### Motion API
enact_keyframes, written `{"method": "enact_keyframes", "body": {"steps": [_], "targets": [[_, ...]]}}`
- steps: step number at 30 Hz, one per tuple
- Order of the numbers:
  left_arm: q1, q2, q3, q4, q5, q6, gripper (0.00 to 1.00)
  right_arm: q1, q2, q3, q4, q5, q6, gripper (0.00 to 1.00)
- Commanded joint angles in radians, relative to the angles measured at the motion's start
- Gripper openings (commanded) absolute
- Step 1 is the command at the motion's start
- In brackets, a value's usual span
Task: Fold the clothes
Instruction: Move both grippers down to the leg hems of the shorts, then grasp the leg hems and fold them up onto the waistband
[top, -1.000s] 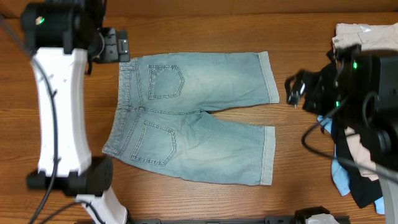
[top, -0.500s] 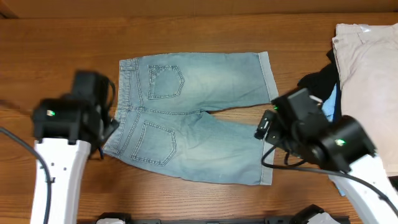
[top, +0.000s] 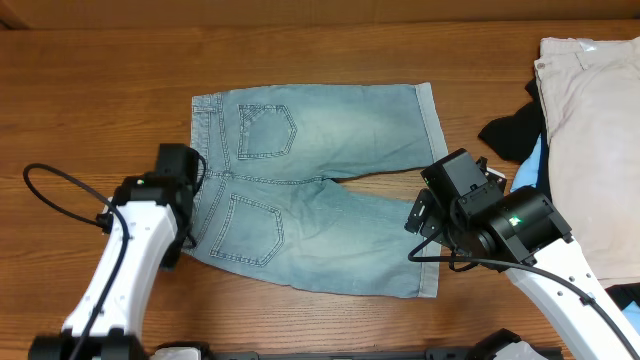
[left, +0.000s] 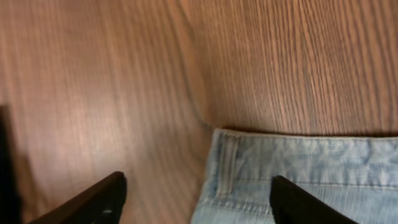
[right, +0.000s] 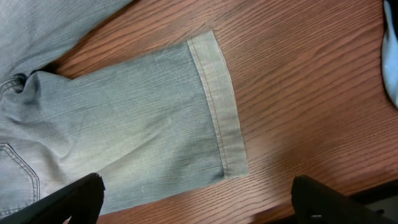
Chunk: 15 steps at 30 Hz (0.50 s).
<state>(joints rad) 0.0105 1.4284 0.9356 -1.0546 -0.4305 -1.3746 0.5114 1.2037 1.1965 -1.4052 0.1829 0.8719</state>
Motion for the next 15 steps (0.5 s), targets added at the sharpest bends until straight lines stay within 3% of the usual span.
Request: {"method": "enact_keyframes", "body": {"steps": [1,9,15], "targets": [[0.076,0.092,-0.013,0.062,0.108,0.154,0.69,0.005,0.004,-0.006,0.006,-0.002,0.015,1.0],[0.132,0.188,-0.013,0.135,0.256,0.316,0.59,0.005,0.043,-0.006,0.005,-0.005,0.015,1.0],[0.131,0.238,-0.016,0.136,0.301,0.344,0.6,0.005,0.1,-0.006,0.006,-0.012,0.016,1.0]]}}
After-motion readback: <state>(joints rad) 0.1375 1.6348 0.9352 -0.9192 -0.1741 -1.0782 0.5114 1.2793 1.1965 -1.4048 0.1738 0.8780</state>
